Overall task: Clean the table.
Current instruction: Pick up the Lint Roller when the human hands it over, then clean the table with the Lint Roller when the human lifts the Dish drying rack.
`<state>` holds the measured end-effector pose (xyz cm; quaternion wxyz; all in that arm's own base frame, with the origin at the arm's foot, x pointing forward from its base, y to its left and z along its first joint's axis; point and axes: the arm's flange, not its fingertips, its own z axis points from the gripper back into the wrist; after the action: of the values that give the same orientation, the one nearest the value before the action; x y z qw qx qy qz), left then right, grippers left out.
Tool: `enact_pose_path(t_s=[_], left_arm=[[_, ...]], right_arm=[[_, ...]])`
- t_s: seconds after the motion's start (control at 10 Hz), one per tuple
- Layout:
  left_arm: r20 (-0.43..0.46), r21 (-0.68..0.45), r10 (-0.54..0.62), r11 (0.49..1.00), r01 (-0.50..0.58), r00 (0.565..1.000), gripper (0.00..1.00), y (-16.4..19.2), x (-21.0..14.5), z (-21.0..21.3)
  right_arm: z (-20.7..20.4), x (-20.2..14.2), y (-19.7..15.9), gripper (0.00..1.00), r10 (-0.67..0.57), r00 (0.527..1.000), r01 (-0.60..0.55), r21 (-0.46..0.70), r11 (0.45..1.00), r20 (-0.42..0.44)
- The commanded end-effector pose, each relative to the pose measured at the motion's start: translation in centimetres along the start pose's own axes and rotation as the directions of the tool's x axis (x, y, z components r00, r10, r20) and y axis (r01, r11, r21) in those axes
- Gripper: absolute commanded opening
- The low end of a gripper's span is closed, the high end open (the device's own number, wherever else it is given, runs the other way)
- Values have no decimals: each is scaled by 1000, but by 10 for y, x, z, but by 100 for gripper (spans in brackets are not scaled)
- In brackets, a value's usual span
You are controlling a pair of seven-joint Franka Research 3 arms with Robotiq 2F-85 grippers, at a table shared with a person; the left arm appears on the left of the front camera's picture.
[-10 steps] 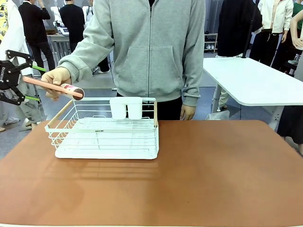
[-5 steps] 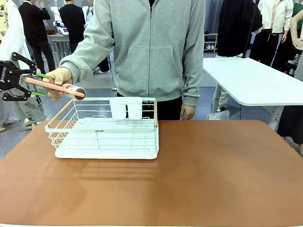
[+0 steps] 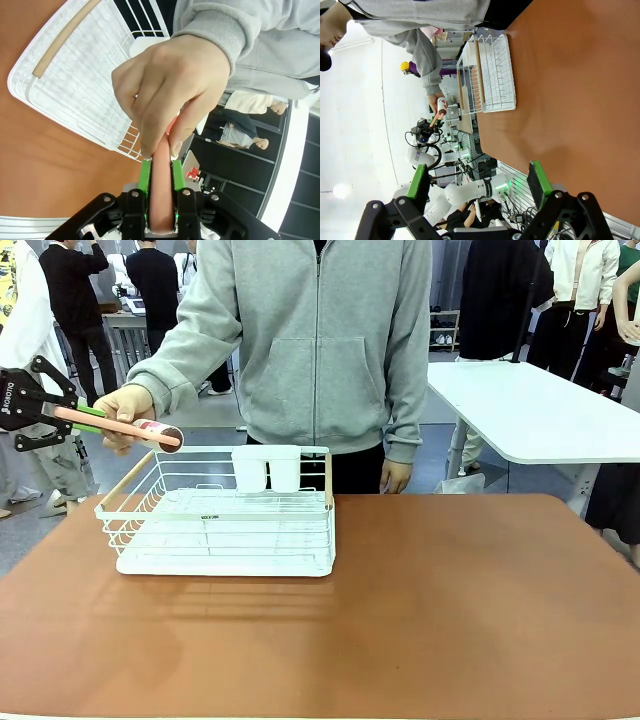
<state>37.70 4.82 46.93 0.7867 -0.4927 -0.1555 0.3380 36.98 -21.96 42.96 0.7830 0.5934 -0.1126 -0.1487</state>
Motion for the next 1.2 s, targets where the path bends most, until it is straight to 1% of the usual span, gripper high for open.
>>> enact_pose_path(t_s=[0.0,0.2,0.3,0.4,1.1], left_arm=[[34,-33,2,999,-1,999,0,27,-31,2],[38,-35,-4,999,5,999,1,27,-32,2],[46,-36,-27,999,28,999,6,29,-33,4],[4,0,-1,1000,1,1000,6,0,0,0],[4,0,-1,1000,1,1000,6,0,0,0]], right_arm=[[1,-1,4,100,6,1000,-6,10,1000,2],[1,-1,4,100,6,1000,-6,10,1000,2],[1,-1,4,100,6,1000,-6,10,1000,2],[1,-1,4,100,6,1000,-6,10,1000,2],[1,-1,4,100,6,1000,-6,10,1000,2]])
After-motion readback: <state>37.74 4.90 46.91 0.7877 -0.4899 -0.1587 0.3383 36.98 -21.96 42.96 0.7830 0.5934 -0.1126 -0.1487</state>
